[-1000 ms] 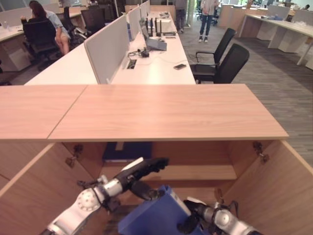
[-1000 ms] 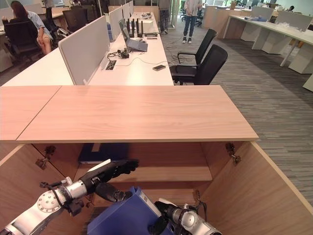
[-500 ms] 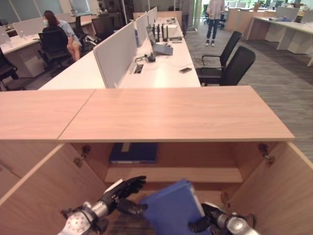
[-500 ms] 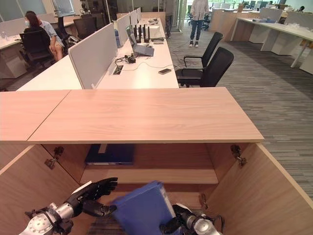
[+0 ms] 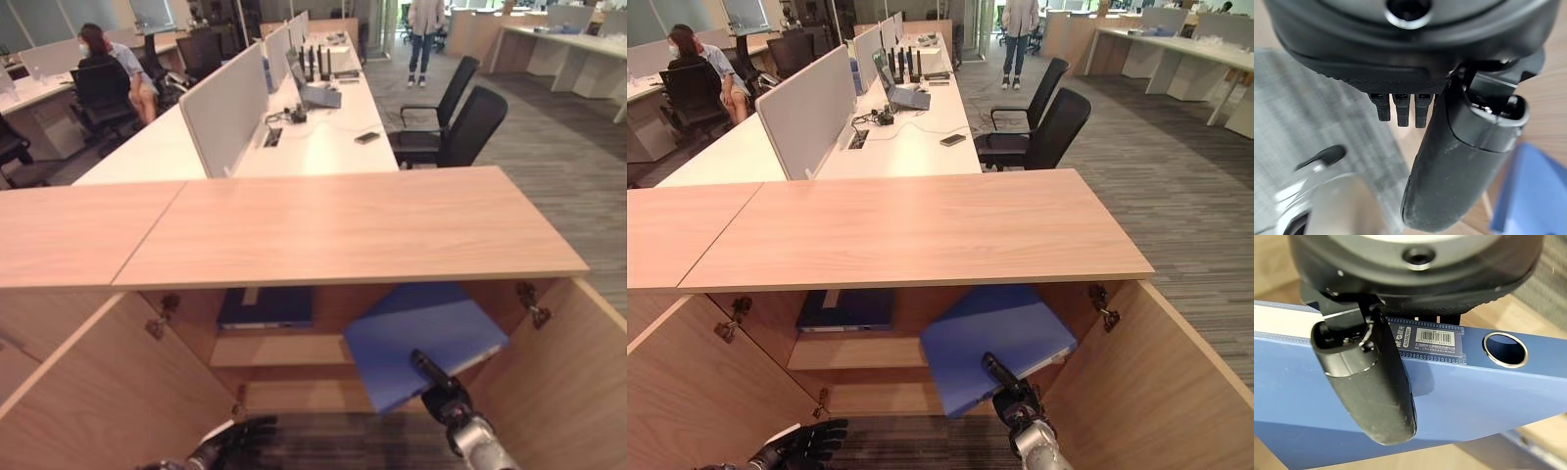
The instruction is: Put the empty folder in the office cabinet
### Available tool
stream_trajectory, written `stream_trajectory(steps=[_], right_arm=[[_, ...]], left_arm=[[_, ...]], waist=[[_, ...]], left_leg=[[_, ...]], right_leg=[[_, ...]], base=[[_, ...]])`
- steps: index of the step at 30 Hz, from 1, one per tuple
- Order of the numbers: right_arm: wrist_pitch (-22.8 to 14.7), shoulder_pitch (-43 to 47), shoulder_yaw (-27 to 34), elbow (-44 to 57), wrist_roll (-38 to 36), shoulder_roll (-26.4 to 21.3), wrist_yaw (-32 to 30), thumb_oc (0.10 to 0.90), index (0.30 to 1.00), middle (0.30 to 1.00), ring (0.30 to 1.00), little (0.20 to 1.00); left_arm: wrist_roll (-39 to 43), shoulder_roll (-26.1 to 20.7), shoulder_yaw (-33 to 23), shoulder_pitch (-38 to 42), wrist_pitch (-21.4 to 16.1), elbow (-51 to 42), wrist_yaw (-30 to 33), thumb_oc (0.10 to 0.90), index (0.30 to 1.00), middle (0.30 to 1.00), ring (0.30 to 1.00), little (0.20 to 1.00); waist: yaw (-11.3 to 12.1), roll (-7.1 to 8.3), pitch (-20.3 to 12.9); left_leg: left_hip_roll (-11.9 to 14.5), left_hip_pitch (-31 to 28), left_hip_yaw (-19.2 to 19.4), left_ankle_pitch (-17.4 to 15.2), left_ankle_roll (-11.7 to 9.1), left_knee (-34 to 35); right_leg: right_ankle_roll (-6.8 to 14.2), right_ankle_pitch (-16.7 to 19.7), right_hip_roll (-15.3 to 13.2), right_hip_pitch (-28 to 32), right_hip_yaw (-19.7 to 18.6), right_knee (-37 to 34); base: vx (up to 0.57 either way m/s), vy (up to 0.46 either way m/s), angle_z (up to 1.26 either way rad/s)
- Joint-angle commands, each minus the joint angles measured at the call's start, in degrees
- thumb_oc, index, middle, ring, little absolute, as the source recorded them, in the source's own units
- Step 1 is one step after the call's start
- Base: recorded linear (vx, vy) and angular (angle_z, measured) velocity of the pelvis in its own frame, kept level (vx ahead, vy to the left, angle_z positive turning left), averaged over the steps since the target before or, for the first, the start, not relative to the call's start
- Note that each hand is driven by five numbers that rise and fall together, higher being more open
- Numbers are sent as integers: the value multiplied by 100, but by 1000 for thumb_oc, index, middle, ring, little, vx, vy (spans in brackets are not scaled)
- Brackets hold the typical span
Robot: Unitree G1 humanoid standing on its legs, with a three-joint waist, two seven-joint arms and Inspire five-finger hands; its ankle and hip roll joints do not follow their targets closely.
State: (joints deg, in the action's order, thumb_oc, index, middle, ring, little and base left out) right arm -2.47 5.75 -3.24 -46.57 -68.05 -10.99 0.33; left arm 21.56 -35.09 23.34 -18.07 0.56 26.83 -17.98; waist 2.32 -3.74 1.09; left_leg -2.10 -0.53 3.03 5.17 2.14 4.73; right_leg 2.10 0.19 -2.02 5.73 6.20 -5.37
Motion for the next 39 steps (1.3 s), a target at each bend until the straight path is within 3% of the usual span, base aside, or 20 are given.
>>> stream_trajectory(steps=[1, 4, 6, 11, 15, 19, 20, 21, 22, 28, 39], right_arm=[[-540, 1074, 344, 187, -611, 137, 102, 400, 300, 300, 300, 300], [-737, 1327, 481, 372, -861, 171, 77, 400, 300, 300, 300, 300], [-1108, 1724, 629, 803, -1174, 243, 47, 400, 300, 300, 300, 300], [-1478, 2602, 805, 711, -1443, 189, -91, 400, 300, 300, 300, 300], [-1729, 3690, 1001, 207, -1638, -2, -316, 400, 300, 300, 300, 300], [-1795, 4217, 1086, -36, -1743, -159, -383, 400, 300, 300, 300, 300], [-1824, 4369, 1049, -68, -1762, -231, -413, 400, 300, 300, 300, 300], [-1845, 4537, 1054, -116, -1772, -307, -438, 400, 300, 300, 300, 300], [-1872, 4642, 1063, -136, -1785, -354, -456, 400, 300, 300, 300, 300], [-2074, 5393, 903, -214, -1768, -713, -662, 400, 300, 300, 300, 300], [-1928, 6372, 346, -612, -1495, -1454, -972, 400, 300, 300, 300, 300]], left_arm=[[-159, -45, -86, 620, -233, 67, 145, 800, 900, 900, 900, 900], [-131, 227, -66, 720, -214, 488, 265, 800, 900, 900, 900, 900], [-80, 598, -144, 855, -203, 967, 516, 800, 900, 900, 900, 900], [-66, 974, -216, 1193, -228, 1809, 874, 800, 900, 900, 900, 900], [-44, 1209, -288, 1378, -228, 2442, 1208, 800, 900, 900, 900, 900], [-114, 1215, -219, 1462, -243, 2618, 1328, 800, 900, 900, 900, 900], [-171, 1178, -194, 1452, -234, 2664, 1358, 800, 900, 900, 900, 900], [-218, 1164, -166, 1477, -232, 2706, 1366, 800, 900, 900, 900, 900], [-233, 1149, -143, 1467, -223, 2703, 1377, 800, 900, 900, 900, 900], [-472, 1057, 25, 1414, -224, 2952, 1448, 800, 900, 900, 900, 900], [-281, 738, 218, 1345, -230, 2662, 1463, 800, 900, 900, 900, 900]], waist=[[-39, 49, 411], [-31, -53, 708], [11, -103, 1039], [100, -150, 1235], [336, -228, 1262], [446, -280, 1282], [480, -294, 1272], [503, -324, 1324], [534, -332, 1300], [741, -401, 1312], [970, -403, 1385]], left_leg=[[152, -139, -43, -651, -326, 27], [179, 122, -28, -518, -330, 27], [192, 605, -14, -379, -295, -182], [152, 1516, -6, -533, -256, -899], [97, 2302, -68, -626, -246, -1405], [84, 2664, -80, -719, -233, -1679], [74, 2694, -143, -881, -247, -1772], [70, 2898, -81, -811, -210, -1945], [49, 2950, -130, -992, -230, -2072], [-12, 3749, -92, -1243, -147, -2923], [-109, 4514, -95, -1420, -91, -3630]], right_leg=[[286, -181, -165, -189, 338, 132], [258, -213, -162, -539, 406, 368], [199, -304, -206, -1020, 472, 706], [130, -535, -370, -1930, 465, 1489], [69, -742, -472, -2661, 463, 2056], [36, -874, -522, -3041, 445, 2439], [64, -1047, -533, -3078, 391, 2567], [16, -1000, -574, -3260, 449, 2728], [35, -1177, -584, -3331, 381, 2899], [-72, -1540, -674, -4207, 286, 3956], [-166, -1815, -784, -5030, 224, 4824]], base=[[-80, 15, 7], [-148, 19, 5], [-240, 5, 2], [-157, 14, 1], [-84, -5, 1], [-19, -14, 11], [-22, -3, 10], [60, -16, 11], [-22, 10, 12], [-16, -5, 8], [-10, -10, 4]])
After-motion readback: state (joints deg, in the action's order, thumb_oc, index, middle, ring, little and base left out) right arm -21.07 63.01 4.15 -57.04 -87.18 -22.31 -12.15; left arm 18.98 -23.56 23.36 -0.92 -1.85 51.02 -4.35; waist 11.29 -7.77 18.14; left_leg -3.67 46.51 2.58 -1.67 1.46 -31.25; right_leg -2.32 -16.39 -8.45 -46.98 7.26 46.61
